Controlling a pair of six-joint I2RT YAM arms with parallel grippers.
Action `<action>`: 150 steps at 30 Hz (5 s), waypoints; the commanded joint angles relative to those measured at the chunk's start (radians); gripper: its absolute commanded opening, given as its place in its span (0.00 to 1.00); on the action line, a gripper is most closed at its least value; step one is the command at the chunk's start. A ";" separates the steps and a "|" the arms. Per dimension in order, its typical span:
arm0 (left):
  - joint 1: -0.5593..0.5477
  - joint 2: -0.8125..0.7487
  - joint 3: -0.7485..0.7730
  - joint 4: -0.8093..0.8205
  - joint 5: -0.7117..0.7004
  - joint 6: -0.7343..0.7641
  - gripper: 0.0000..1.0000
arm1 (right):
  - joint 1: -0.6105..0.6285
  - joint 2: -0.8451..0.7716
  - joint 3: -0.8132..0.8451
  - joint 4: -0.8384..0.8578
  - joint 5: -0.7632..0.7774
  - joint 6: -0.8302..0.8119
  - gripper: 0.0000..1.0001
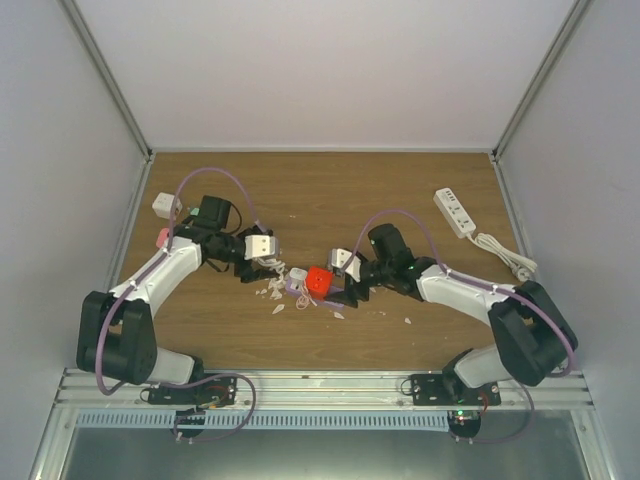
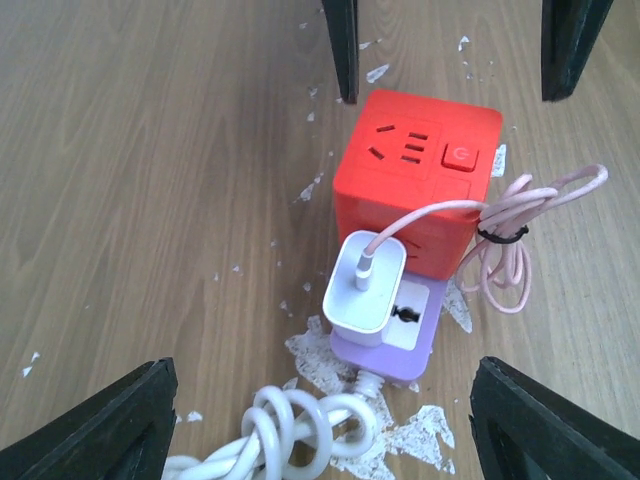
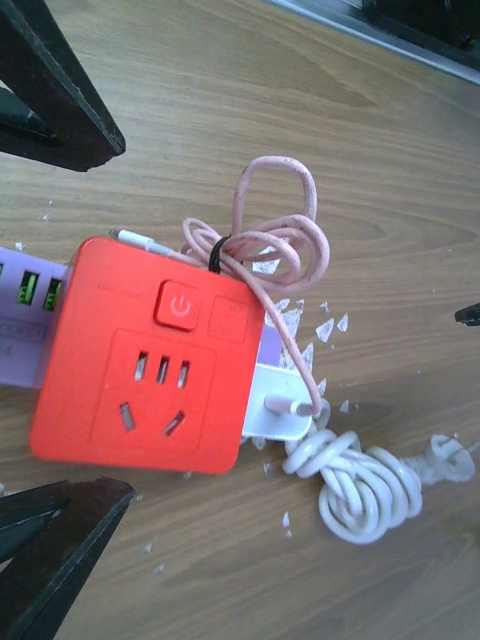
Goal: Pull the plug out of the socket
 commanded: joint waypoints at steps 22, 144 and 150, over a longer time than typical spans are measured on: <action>-0.158 0.060 -0.073 0.170 -0.069 0.047 0.68 | 0.081 0.105 0.007 0.119 0.230 0.106 0.56; 0.686 0.150 0.129 -0.312 -0.381 -0.137 0.11 | -0.046 0.082 -0.009 -0.029 0.274 0.096 0.33; 0.741 0.251 0.153 -0.355 -0.407 -0.108 0.11 | -0.046 0.087 -0.006 -0.031 0.275 0.098 0.33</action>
